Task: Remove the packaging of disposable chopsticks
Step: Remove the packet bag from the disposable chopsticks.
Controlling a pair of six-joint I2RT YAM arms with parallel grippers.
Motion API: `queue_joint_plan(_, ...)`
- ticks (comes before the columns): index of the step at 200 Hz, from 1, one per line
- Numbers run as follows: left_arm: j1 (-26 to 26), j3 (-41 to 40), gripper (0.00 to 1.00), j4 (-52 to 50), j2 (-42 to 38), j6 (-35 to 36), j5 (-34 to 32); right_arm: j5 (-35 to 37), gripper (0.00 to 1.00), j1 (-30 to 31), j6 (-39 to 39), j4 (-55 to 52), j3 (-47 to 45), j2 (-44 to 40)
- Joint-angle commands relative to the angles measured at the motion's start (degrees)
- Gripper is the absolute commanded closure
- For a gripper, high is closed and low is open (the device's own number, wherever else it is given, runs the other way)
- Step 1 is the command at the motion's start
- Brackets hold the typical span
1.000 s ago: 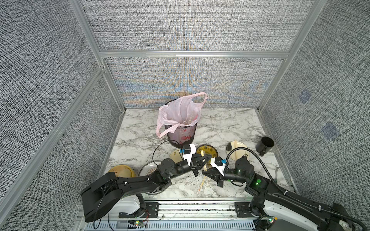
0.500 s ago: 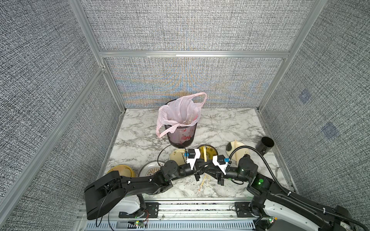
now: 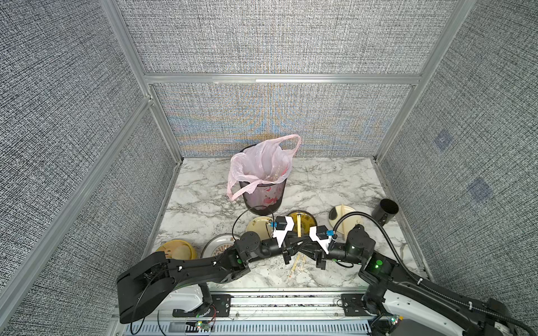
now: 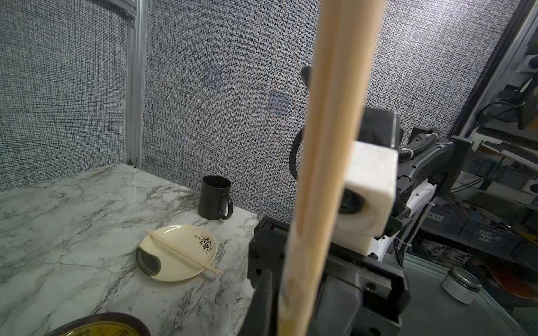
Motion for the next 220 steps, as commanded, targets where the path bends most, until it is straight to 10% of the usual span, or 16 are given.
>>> queue_joint_plan(1,-0.05,1.36,0.84,-5.21,-0.26,-0.87,3.97,-2.35,1.0,0.77,0.65,7.99,-2.07,0.52)
queue_joint_plan(40,-0.05,4.18,0.62,-9.68,-1.81,0.17,3.21,0.04,1.0,0.69,0.7,8.18,-3.35,-0.74)
queue_joint_plan(121,-0.09,-1.43,0.52,-12.69,-15.82,3.16,-1.76,0.76,1.0,0.65,0.26,7.09,-3.11,0.5)
queue_joint_plan(220,-0.05,-0.22,0.96,-14.29,-15.59,5.63,-4.0,-0.08,1.0,0.69,-0.18,6.61,-2.53,2.3)
